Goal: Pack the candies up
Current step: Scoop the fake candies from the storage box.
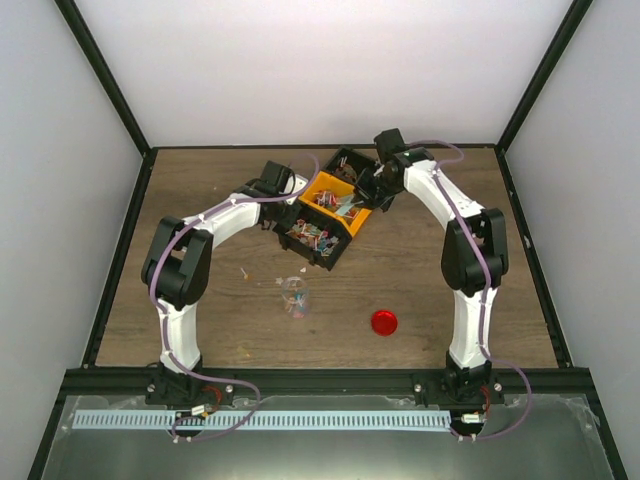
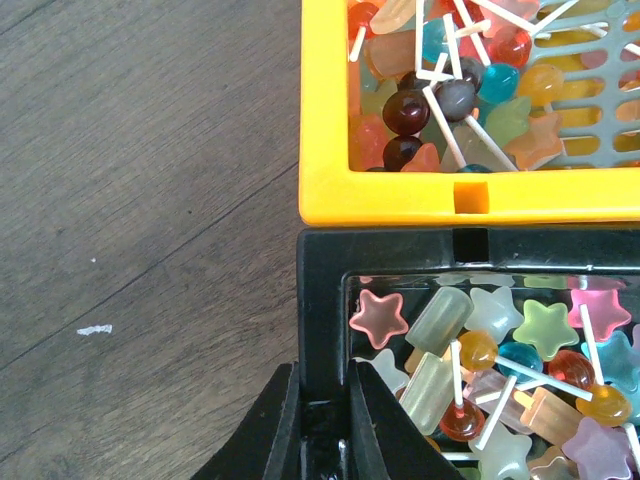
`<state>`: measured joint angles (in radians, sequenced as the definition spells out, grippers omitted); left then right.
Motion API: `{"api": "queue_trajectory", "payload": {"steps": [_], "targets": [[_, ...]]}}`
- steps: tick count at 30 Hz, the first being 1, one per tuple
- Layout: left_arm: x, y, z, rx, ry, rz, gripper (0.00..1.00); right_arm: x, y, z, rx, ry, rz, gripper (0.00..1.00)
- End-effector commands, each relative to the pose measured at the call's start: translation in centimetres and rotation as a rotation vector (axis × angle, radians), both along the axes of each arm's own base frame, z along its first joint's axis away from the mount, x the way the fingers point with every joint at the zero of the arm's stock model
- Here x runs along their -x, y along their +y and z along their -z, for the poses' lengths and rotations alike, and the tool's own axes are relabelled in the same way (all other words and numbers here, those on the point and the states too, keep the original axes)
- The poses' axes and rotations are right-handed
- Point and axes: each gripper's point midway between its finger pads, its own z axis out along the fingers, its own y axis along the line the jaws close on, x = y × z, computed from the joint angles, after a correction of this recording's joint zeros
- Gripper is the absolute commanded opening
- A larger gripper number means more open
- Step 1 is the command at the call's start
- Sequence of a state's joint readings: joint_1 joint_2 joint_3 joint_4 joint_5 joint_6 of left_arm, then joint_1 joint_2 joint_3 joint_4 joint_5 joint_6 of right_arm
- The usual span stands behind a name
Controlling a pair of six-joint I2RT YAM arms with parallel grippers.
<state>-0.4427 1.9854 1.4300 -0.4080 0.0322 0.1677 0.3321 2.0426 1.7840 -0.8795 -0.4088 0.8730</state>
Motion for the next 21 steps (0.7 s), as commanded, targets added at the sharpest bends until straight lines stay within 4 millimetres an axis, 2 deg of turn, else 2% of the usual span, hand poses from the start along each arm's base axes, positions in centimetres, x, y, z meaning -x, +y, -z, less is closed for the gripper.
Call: {"api": "queue_trajectory", "payload": {"steps": [1, 5, 9, 13, 17, 21], "targets": [[1.7, -1.4, 1.2, -0.003, 0.04, 0.059, 0.04, 0.1, -0.3, 3.3, 0.108, 0.053, -0.017, 0.01], [1.9, -1.0, 1.3, -0.019, 0.036, 0.052, 0.04, -0.2, -1.9, 0.0, 0.186, 0.012, -0.002, 0.01], [1.9, -0.9, 1.3, -0.019, 0.038, 0.045, 0.04, 1.1, -3.0, -2.5, 0.22, -0.005, -0.011, 0.01], [1.8, -0.9, 1.5, -0.015, 0.043, 0.041, 0.04, 2.7, -3.8, -3.0, 0.248, 0.019, -0.033, 0.01], [1.9, -1.0, 1.8, -0.015, 0.051, 0.042, 0.04, 2.9, -4.2, -4.1, 0.265, -0.001, -0.036, 0.01], [2.0, -1.1, 2.0, -0.011, 0.057, 0.05, 0.04, 3.0, -4.2, -3.5, 0.272, 0.002, -0.063, 0.01]]}}
